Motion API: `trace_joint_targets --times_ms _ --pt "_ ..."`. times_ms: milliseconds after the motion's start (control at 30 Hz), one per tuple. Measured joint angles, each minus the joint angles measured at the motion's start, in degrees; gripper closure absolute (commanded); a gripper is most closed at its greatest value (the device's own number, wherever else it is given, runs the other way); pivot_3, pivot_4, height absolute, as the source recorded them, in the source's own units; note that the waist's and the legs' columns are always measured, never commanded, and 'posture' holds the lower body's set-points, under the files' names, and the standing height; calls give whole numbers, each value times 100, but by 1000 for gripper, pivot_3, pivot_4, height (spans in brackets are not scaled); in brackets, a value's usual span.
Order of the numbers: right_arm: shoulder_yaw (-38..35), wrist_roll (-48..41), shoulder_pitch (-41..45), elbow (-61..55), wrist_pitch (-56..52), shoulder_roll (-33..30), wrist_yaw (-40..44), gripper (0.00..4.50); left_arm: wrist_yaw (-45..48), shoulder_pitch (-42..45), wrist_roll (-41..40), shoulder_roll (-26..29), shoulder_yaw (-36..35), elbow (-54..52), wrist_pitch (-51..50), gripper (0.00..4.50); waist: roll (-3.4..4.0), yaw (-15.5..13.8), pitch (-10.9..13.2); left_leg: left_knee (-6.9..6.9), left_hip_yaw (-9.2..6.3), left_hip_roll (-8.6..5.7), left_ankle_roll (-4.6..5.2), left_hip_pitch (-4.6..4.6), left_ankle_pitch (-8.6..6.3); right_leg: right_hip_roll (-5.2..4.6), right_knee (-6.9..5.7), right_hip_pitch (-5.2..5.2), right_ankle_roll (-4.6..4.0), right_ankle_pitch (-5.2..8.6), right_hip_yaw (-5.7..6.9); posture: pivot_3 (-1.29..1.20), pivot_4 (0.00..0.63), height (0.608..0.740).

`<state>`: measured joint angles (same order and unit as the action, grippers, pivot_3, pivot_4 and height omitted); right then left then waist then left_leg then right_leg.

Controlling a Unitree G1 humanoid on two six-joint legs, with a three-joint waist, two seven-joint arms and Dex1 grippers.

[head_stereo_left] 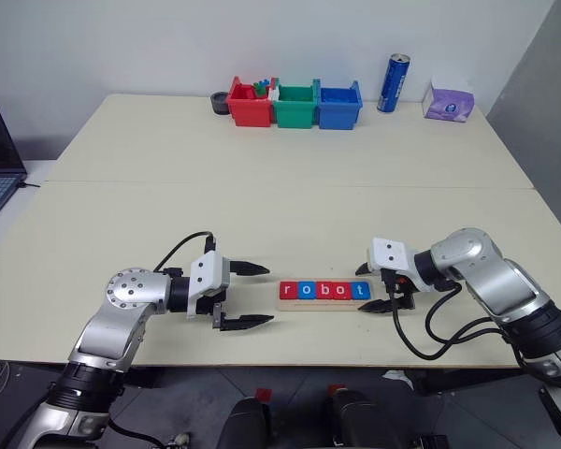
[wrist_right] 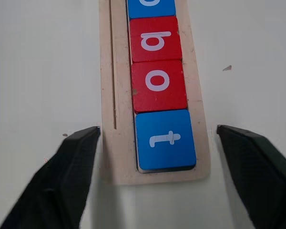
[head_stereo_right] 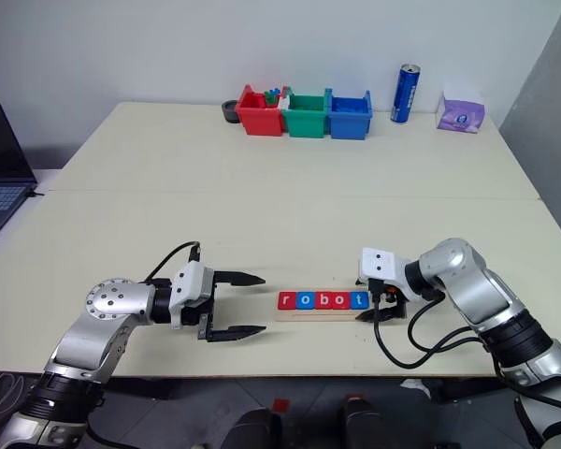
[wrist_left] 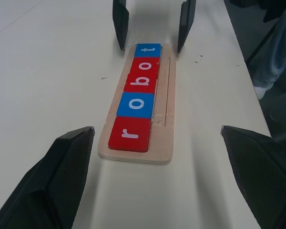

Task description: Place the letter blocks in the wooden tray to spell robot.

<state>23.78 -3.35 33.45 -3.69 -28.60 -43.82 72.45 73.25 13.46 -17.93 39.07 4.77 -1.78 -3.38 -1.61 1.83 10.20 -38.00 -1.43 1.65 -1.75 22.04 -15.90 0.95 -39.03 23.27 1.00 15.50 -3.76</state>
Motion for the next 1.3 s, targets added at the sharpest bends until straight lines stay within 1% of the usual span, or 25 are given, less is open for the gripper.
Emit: trace_joint_targets --times_ms 133,300,367,467,600,700,767,833,1000,1167,1300 --pt "-62 -89 78 -77 -226 4 -16 38 4 -78 0 1 -1 1 19 0 0 0 0 0 -2 0 0 0 0 0 0 0 0 0 0 0 150 740" --pt "-540 -442 -27 -663 -589 -109 -80 38 2 -138 -2 2 -12 21 108 0 0 -3 0 0 -6 0 0 1 0 -2 0 0 0 0 1 0 150 740" --pt "-751 -503 -337 -846 -657 -233 -188 38 -8 -181 -2 4 -45 69 147 0 0 -13 0 0 -4 -2 0 3 0 -4 2 0 0 0 4 0 150 740" --pt "-1115 -700 -815 -1024 -794 -244 -428 38 -54 -262 -4 14 -147 217 169 0 0 -15 0 0 -3 -2 0 6 0 -4 1 1 0 0 4 0 150 740" --pt "-2152 -1069 -1636 -1466 -926 136 -1210 38 -286 -474 -6 34 -442 260 289 0 0 -15 0 2 -4 0 0 6 0 -4 -1 1 1 0 2 0 150 740" --pt "-2721 -1312 -2516 -1858 -871 59 -1320 38 -237 -803 -150 210 -653 173 255 0 0 -15 0 3 -4 2 -1 6 -1 -5 2 0 3 2 3 0 150 740" --pt "-2794 -1441 -2799 -1968 -826 -69 -1231 38 -221 -815 -207 269 -710 181 236 0 1 -14 1 1 -1 1 0 3 0 -5 2 0 14 8 1 0 150 740" --pt "-2856 -1643 -2831 -2106 -802 -195 -1096 38 -275 -661 -241 275 -719 184 62 0 2 -11 2 -5 2 0 0 -2 1 -1 0 -4 33 14 -3 0 150 740" --pt "-2935 -1991 -2555 -2129 -749 -453 -855 38 -383 -285 -251 274 -714 168 -177 0 1 3 1 -9 12 0 4 -11 4 4 -1 -10 37 6 -9 0 150 740" --pt "-2908 -2135 -2446 -2092 -705 -679 -626 38 -7 -145 -375 278 -604 167 -300 0 1 -4 1 -3 9 0 4 -2 3 4 3 -5 35 8 -4 0 150 740" --pt "-2852 -2218 -2358 -2067 -693 -708 -605 38 127 -105 -383 287 -499 130 -394 0 1 -4 2 -2 8 0 4 0 3 3 4 -5 35 8 -4 0 150 740"
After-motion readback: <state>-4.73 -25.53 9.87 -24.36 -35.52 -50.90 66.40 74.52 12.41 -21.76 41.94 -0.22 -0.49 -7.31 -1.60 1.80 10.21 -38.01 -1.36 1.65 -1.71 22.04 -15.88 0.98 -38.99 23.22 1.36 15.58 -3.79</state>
